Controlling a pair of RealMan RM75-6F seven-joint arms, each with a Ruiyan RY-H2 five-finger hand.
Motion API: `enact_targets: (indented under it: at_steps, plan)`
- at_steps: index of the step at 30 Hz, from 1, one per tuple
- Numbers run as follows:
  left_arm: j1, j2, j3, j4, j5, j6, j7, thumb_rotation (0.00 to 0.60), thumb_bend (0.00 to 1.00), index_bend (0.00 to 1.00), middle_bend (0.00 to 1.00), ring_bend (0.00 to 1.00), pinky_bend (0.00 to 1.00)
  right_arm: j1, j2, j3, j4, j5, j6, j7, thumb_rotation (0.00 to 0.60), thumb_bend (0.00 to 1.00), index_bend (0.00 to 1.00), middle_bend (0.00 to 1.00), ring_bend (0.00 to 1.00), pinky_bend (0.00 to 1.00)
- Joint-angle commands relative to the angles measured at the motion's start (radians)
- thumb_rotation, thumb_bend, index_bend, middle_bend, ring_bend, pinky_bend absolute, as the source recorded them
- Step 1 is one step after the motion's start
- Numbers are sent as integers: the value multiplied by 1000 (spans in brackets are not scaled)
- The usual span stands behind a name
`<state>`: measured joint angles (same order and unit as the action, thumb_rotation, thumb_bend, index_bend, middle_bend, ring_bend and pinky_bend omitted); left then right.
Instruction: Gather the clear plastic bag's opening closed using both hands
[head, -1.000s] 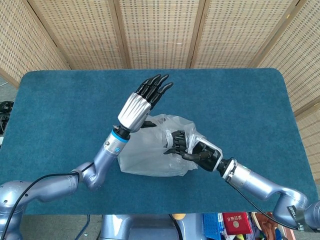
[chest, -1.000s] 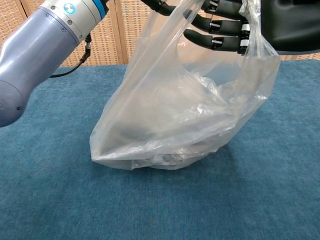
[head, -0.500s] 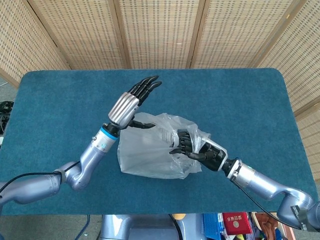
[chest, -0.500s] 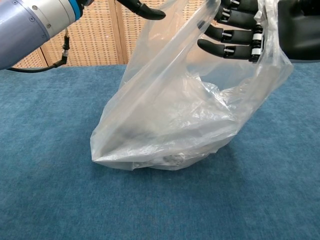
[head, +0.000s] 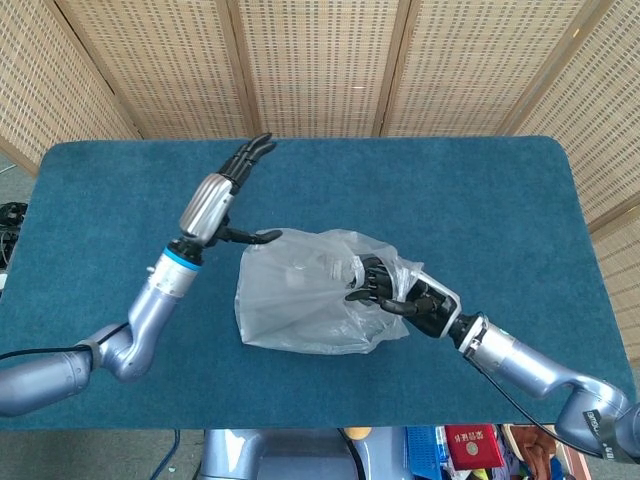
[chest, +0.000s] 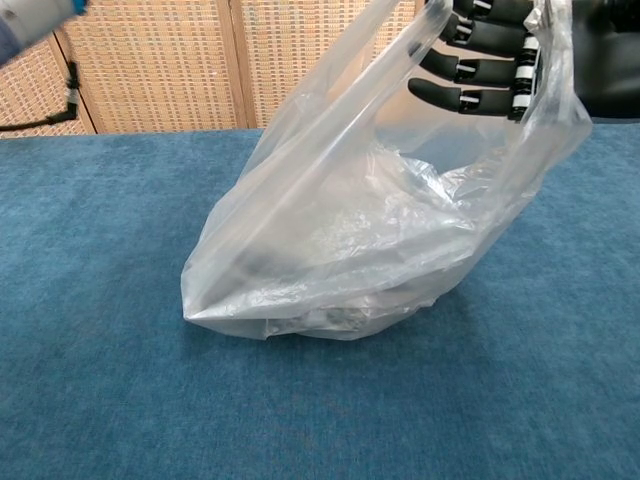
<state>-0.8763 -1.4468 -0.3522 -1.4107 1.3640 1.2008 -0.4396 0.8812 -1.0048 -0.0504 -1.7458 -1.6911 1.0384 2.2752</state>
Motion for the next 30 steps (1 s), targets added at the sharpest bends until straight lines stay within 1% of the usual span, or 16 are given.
enact_targets:
  at_steps: [1, 5, 9, 14, 19, 24, 28, 30]
  plan:
    - [61, 73, -14, -17, -14, 44, -35, 600, 119, 0, 0, 0, 95, -13, -13, 20, 3, 50, -3, -70, 600, 85, 328, 430, 285, 249]
    - [99, 113, -15, 5, -15, 73, -37, 600, 117, 0, 0, 0, 94, -33, -37, 54, 0, 121, 0, -148, 600, 86, 325, 430, 278, 248]
    - [134, 156, -14, 16, -13, 86, -73, 600, 117, 0, 0, 0, 93, -59, -78, 95, -1, 195, 9, -252, 600, 86, 324, 429, 273, 238]
    - [158, 179, -19, 37, -22, 92, -100, 600, 119, 0, 0, 0, 93, -81, -115, 137, -12, 256, 6, -333, 600, 88, 322, 430, 267, 230]
    - [176, 188, -13, 69, -24, 88, -122, 600, 120, 0, 0, 0, 92, -97, -137, 181, -30, 294, -4, -380, 600, 100, 318, 422, 237, 228]
    - [182, 186, -10, 83, -24, 83, -134, 600, 122, 0, 0, 0, 92, -107, -151, 216, -49, 324, -15, -428, 600, 107, 308, 397, 197, 191]
    - [188, 184, -8, 90, -24, 82, -137, 600, 123, 0, 0, 0, 92, -116, -150, 245, -70, 340, -34, -430, 600, 113, 301, 374, 174, 191]
    - [191, 184, -8, 96, -26, 81, -136, 600, 123, 0, 0, 0, 93, -120, -146, 260, -82, 346, -47, -410, 600, 116, 295, 371, 172, 191]
